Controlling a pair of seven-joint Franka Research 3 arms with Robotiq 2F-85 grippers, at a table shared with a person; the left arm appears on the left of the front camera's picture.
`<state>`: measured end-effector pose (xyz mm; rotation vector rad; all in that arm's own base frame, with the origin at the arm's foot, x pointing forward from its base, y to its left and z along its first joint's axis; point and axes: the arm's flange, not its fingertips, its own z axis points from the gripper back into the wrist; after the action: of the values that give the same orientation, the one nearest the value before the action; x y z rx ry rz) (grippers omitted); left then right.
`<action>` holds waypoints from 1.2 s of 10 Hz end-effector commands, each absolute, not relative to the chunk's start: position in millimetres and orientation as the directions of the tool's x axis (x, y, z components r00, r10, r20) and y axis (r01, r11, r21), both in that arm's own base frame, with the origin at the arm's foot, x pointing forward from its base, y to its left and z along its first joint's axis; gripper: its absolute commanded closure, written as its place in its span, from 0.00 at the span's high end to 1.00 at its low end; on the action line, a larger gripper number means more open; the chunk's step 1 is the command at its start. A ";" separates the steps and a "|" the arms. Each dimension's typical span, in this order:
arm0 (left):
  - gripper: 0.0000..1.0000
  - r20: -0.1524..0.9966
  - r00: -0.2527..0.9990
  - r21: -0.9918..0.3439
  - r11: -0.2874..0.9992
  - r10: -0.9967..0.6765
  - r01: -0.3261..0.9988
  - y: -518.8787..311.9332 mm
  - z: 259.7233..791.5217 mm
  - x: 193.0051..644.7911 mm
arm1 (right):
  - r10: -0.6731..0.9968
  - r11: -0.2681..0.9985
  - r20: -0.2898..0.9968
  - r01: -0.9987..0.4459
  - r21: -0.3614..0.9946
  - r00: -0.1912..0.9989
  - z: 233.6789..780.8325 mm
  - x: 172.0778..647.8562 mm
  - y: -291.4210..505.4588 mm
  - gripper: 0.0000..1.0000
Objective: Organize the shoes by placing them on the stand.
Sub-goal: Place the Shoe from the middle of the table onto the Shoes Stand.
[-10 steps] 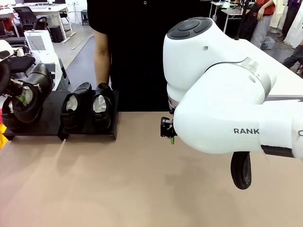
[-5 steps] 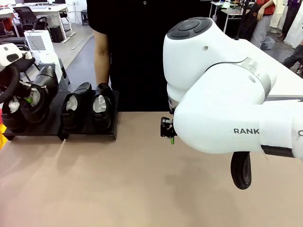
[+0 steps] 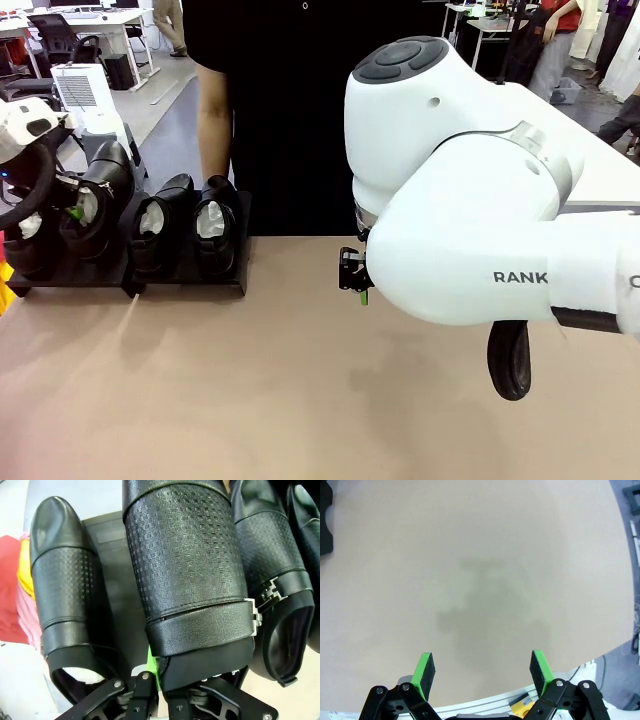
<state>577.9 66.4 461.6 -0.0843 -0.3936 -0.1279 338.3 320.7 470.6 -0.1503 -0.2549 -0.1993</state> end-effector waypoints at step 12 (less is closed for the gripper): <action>0.31 0.341 0.937 -0.086 0.989 -0.081 0.116 71.6 443.3 586.4 | -0.158 0.971 0.263 0.197 -0.131 0.952 474.6 342.3 320.3 1.00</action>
<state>583.4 65.6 438.1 -0.0964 -0.3379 -0.1235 338.3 320.7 470.6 -0.1503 -0.2549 -0.1992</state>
